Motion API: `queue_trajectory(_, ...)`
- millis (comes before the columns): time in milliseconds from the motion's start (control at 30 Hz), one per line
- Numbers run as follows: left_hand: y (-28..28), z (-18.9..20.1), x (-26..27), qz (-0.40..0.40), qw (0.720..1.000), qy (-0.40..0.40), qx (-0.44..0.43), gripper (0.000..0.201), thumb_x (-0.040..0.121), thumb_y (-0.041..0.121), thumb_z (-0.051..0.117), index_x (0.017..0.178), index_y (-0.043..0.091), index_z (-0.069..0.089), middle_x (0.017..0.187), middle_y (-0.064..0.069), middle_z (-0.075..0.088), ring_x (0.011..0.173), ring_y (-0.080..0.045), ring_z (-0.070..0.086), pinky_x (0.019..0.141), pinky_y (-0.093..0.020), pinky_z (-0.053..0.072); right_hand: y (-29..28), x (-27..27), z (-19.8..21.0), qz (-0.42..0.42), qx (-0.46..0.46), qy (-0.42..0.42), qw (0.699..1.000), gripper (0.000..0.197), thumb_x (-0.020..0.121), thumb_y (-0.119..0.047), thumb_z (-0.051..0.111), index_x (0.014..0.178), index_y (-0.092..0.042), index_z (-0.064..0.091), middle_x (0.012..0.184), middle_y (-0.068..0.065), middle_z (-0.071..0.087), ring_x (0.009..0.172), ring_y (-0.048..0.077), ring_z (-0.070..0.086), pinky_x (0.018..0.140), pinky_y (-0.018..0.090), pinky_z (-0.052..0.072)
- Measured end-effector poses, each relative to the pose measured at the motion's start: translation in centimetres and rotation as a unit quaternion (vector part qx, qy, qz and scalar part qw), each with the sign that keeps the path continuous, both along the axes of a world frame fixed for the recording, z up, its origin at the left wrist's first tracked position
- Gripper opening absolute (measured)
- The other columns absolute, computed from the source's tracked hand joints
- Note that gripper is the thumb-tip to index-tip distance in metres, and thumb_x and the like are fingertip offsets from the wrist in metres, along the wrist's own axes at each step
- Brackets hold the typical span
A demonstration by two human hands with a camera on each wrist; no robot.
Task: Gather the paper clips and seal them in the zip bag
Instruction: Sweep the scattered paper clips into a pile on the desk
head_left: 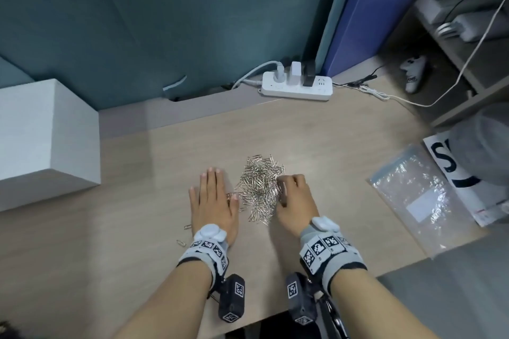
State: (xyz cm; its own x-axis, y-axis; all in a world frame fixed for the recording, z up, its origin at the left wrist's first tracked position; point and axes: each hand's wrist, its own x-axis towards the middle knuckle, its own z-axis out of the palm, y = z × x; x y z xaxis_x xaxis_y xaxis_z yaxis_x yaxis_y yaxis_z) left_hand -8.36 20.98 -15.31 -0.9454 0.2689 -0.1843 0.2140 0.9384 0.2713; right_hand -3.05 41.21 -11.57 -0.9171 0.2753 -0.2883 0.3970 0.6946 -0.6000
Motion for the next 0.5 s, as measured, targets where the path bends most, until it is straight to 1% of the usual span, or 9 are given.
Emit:
queue_trajectory(33,0.8,-0.1,-0.1,-0.003,1.000,0.006,0.005,0.070,0.103,0.048,0.015,0.163,0.017,-0.001,0.171,-0.002,-0.003,0.157,-0.021,-0.005,0.127,-0.049,0.005,-0.7,-0.1,-0.2,-0.007,-0.025,0.010,1.000,0.061,0.083,0.000,0.062,0.141,-0.015,0.050,0.135,0.005,0.042,0.118,0.025,0.054,0.106,0.031,0.044)
queue_trajectory(100,2.5,-0.1,-0.7,-0.013,1.000,0.019,0.022,0.069,0.104,0.047,0.017,0.162,0.014,0.002,0.171,-0.005,0.001,0.158,-0.021,-0.002,0.127,-0.047,0.006,-2.1,-0.3,-0.5,-0.016,-0.064,0.018,0.998,0.066,0.082,0.006,0.059,0.143,-0.017,0.049,0.135,0.000,0.041,0.113,0.020,0.058,0.106,0.035,0.047)
queue_trajectory(200,3.5,-0.3,-1.5,-0.040,0.997,0.020,0.067,0.067,0.104,0.042,0.021,0.162,0.013,0.006,0.171,-0.004,0.005,0.157,-0.019,0.000,0.127,-0.045,0.008,-3.1,-0.3,-1.1,-0.027,-0.096,0.029,0.995,0.065,0.081,0.010,0.054,0.138,-0.022,0.051,0.126,-0.004,0.044,0.098,0.014,0.059,0.098,0.039,0.052)
queue_trajectory(233,3.3,-0.1,-1.6,-0.054,0.996,0.021,0.072,0.066,0.105,0.041,0.022,0.162,0.014,0.007,0.171,-0.003,0.004,0.157,-0.017,-0.001,0.127,-0.045,0.007,-2.8,-0.3,-1.2,-0.030,-0.086,0.044,0.995,0.061,0.082,0.008,0.054,0.136,-0.022,0.051,0.124,-0.003,0.044,0.096,0.016,0.059,0.096,0.042,0.053)
queue_trajectory(300,2.0,0.4,-1.4,-0.059,0.996,0.041,0.044,0.064,0.105,0.042,0.023,0.163,0.017,0.009,0.171,-0.001,0.005,0.157,-0.017,0.000,0.127,-0.046,0.007,-1.7,-0.6,-0.9,-0.037,-0.019,0.068,0.997,0.052,0.087,-0.003,0.057,0.135,-0.023,0.049,0.128,0.002,0.044,0.107,0.025,0.057,0.094,0.048,0.052)
queue_trajectory(333,0.8,0.8,-1.2,-0.046,0.998,0.050,0.020,0.063,0.105,0.042,0.023,0.162,0.018,0.011,0.171,0.000,0.007,0.157,-0.018,0.002,0.127,-0.047,0.008,-1.1,-0.8,-0.7,-0.040,0.023,0.062,0.997,0.053,0.087,-0.009,0.058,0.137,-0.024,0.048,0.131,0.004,0.043,0.113,0.029,0.055,0.094,0.049,0.051)
queue_trajectory(400,-1.6,0.8,-0.1,0.009,0.999,0.046,-0.018,0.064,0.103,0.043,0.023,0.162,0.021,0.012,0.171,-0.001,0.008,0.157,-0.020,0.007,0.126,-0.049,0.009,0.1,-1.0,-0.2,-0.052,0.076,0.011,0.996,0.061,0.081,-0.011,0.060,0.138,-0.027,0.045,0.135,0.006,0.042,0.117,0.033,0.048,0.092,0.046,0.048)
queue_trajectory(433,-3.3,0.8,0.7,0.043,0.998,0.041,-0.032,0.065,0.102,0.042,0.023,0.162,0.021,0.010,0.171,-0.001,0.007,0.157,-0.021,0.008,0.126,-0.051,0.009,0.1,-1.1,0.3,-0.048,0.082,-0.011,0.995,0.064,0.078,-0.010,0.061,0.138,-0.027,0.045,0.135,0.007,0.041,0.118,0.034,0.046,0.092,0.045,0.047)
queue_trajectory(500,-5.2,0.0,2.3,0.091,0.995,0.015,-0.040,0.067,0.101,0.042,0.023,0.163,0.021,0.006,0.171,-0.001,0.005,0.157,-0.022,0.006,0.125,-0.053,0.007,0.0,-1.1,0.5,-0.034,0.087,-0.031,0.995,0.065,0.077,-0.006,0.060,0.138,-0.023,0.048,0.136,0.009,0.042,0.119,0.036,0.045,0.094,0.043,0.045)
